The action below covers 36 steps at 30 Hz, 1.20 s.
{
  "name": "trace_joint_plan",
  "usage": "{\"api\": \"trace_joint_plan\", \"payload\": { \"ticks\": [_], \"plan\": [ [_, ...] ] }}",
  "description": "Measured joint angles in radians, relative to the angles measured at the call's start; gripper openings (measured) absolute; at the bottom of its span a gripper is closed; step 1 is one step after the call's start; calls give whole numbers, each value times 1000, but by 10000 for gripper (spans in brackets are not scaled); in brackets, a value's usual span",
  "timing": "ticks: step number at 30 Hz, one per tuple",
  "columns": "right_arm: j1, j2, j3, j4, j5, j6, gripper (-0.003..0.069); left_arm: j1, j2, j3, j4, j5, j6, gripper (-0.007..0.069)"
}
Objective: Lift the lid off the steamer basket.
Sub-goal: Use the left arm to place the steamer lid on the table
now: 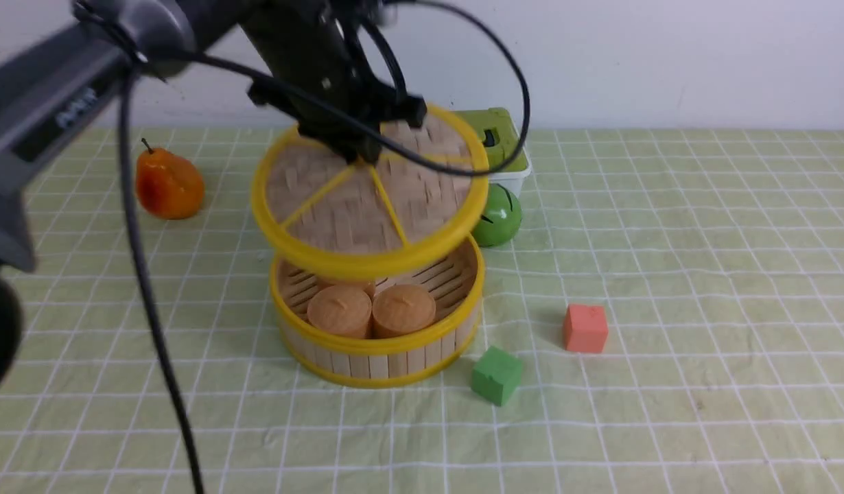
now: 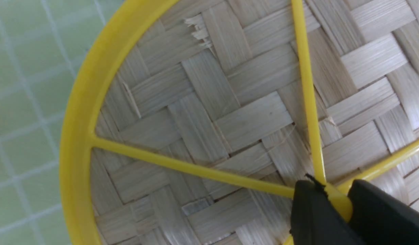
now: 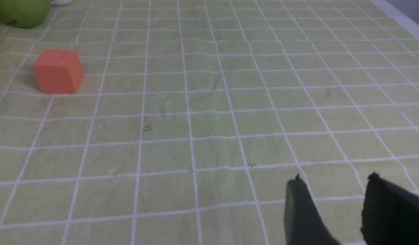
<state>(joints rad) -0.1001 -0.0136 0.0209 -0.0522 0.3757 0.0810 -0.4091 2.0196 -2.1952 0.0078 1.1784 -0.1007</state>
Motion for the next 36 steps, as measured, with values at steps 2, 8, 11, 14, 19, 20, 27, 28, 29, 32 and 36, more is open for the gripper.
{"api": "trace_joint_plan", "payload": {
  "ticks": [2,8,11,14,19,20,27,28,29,32,36],
  "plan": [
    [0,0,0,0,0,0,241,0,-88,-11,94,6,-5,109],
    [0,0,0,0,0,0,241,88,-261,73,238,65,-103,109],
    [0,0,0,0,0,0,241,176,-298,213,241,58,-156,109],
    [0,0,0,0,0,0,241,267,-300,393,239,-32,-215,109],
    [0,0,0,0,0,0,241,367,-251,623,213,-221,-303,109],
    [0,0,0,0,0,0,241,380,-217,698,193,-299,-319,109],
    [0,0,0,0,0,0,241,369,-87,771,151,-436,-350,109],
    [0,0,0,0,0,0,241,369,-86,771,146,-448,-352,110],
    [0,0,0,0,0,0,241,369,-86,771,145,-451,-353,116],
    [0,0,0,0,0,0,241,369,-110,769,141,-459,-357,180],
    [0,0,0,0,0,0,241,369,-203,769,124,-432,-338,290]
  ]
}}
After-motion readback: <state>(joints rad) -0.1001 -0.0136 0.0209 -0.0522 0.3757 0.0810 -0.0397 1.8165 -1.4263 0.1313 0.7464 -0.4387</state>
